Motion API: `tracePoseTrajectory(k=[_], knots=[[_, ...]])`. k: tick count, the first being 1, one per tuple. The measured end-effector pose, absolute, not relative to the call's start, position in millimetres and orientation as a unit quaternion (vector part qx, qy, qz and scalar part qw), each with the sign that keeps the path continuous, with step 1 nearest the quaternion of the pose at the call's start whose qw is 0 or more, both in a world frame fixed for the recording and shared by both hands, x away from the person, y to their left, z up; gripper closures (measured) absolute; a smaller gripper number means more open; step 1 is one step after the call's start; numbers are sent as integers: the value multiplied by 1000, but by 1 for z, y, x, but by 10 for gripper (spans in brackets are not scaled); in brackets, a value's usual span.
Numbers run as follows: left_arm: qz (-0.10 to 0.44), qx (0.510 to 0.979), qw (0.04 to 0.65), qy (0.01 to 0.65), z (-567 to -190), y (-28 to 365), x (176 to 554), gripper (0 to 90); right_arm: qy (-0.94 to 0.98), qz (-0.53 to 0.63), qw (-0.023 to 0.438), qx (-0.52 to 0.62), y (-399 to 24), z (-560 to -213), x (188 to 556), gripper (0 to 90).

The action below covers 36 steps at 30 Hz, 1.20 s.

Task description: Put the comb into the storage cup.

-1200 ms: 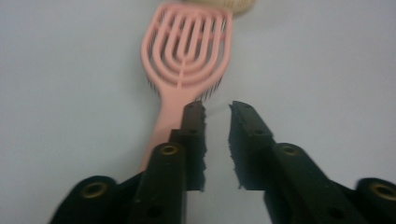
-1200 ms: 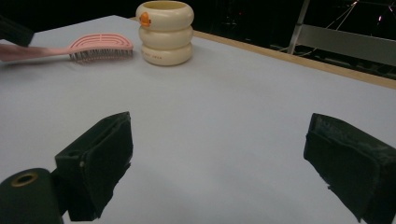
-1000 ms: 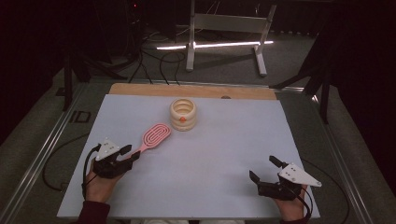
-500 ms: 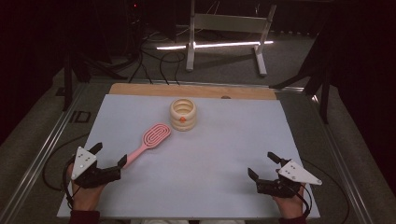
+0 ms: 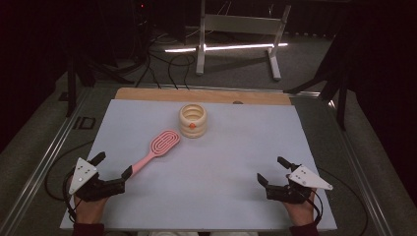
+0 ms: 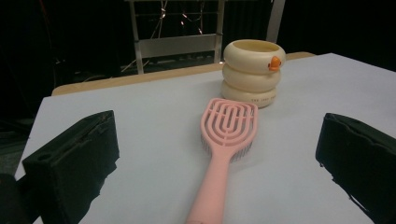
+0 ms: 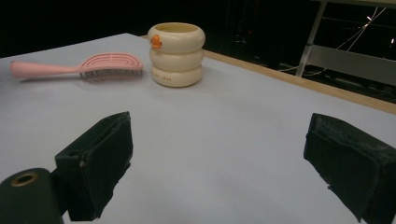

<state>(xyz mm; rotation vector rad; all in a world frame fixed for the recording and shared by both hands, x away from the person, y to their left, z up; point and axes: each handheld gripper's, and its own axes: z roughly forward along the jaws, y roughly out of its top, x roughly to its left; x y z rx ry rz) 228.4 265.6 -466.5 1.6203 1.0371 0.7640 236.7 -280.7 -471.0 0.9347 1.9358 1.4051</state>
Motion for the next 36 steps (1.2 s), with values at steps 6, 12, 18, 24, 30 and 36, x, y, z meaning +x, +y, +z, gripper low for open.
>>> tracePoseTrajectory(k=[6,12,18,24,30,36], knots=[[322,672,509,431,-465,268,226,1,723,521,286,351,-283,-473,234,77],[318,669,505,443,-467,271,227,1,725,516,287,355,-285,-476,232,77],[310,678,497,444,-466,270,229,1,730,512,284,352,-284,-478,232,77],[295,701,477,441,-464,268,232,1,730,511,284,353,-285,-478,233,77],[295,711,455,448,-459,265,240,1,730,510,285,354,-285,-478,234,77],[280,719,447,452,-456,263,250,1,729,510,286,357,-286,-478,234,77]])
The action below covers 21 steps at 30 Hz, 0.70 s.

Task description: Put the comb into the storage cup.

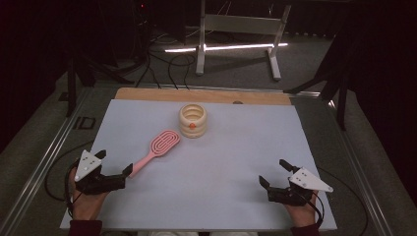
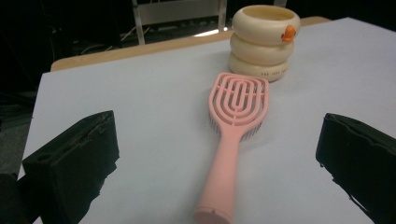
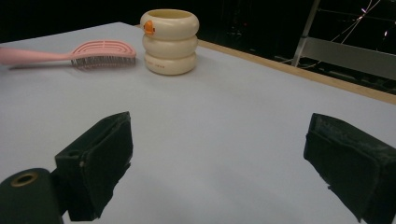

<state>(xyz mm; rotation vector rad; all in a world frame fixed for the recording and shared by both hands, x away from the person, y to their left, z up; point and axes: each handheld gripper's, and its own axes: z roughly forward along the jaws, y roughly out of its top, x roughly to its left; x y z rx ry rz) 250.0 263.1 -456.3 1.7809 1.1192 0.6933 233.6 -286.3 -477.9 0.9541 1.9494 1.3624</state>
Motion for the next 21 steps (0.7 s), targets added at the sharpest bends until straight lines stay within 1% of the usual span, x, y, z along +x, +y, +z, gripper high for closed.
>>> tracePoseTrajectory(k=[10,21], knots=[[258,741,431,445,-453,257,266,2,729,510,286,357,-287,-478,234,77],[240,771,397,437,-452,248,284,2,730,508,285,358,-287,-478,233,77]])
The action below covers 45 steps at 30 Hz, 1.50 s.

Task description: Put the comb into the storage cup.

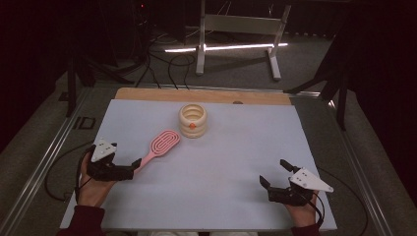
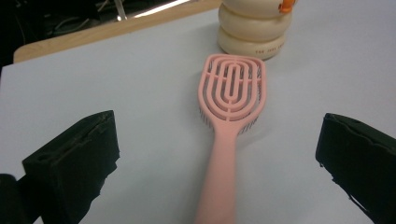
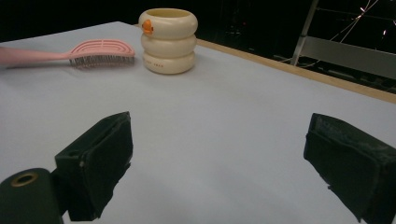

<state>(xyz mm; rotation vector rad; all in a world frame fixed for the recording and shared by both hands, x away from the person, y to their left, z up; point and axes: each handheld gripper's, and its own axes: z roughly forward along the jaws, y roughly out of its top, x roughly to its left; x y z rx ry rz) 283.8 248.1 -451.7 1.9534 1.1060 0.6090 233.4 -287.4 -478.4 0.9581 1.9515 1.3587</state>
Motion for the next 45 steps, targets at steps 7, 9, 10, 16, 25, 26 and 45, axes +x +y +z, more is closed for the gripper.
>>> tracePoseTrajectory(k=[7,9,10,16,25,26,45], knots=[[226,786,377,434,-454,243,293,3,728,509,284,361,-288,-478,233,77],[224,790,373,432,-454,241,294,3,728,508,284,360,-288,-479,233,77],[222,793,369,431,-454,240,296,3,728,508,285,361,-288,-479,233,77],[208,803,361,426,-454,234,304,2,729,507,284,361,-288,-479,234,77],[200,820,339,416,-455,226,313,2,729,508,284,361,-289,-479,234,77],[199,822,336,415,-455,225,314,2,729,507,284,362,-289,-478,233,77],[181,851,289,401,-464,215,329,2,729,505,285,363,-290,-478,233,77]])
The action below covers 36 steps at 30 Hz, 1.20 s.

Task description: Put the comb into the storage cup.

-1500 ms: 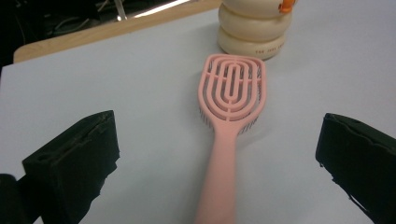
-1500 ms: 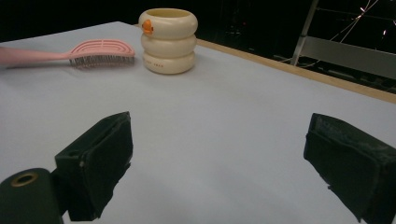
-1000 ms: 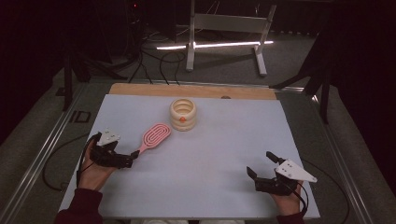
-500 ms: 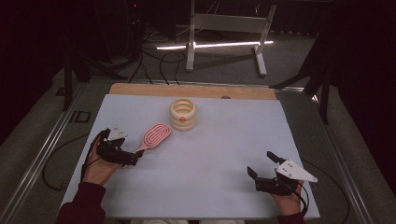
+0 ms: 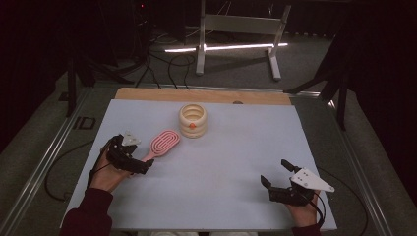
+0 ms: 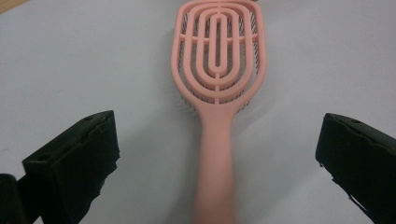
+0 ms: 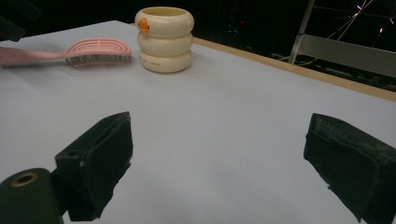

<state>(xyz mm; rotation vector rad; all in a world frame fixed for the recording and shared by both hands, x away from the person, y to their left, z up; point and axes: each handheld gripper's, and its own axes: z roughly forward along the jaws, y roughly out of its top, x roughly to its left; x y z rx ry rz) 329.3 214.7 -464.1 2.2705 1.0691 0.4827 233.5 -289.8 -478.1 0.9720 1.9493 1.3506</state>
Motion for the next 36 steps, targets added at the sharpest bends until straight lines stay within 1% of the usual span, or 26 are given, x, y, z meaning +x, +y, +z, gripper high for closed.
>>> tracePoseTrajectory(k=[17,36], knots=[[165,863,257,403,-474,208,342,5,729,504,286,363,-290,-478,234,77],[161,864,249,408,-479,203,350,6,730,505,284,364,-290,-479,234,77]])
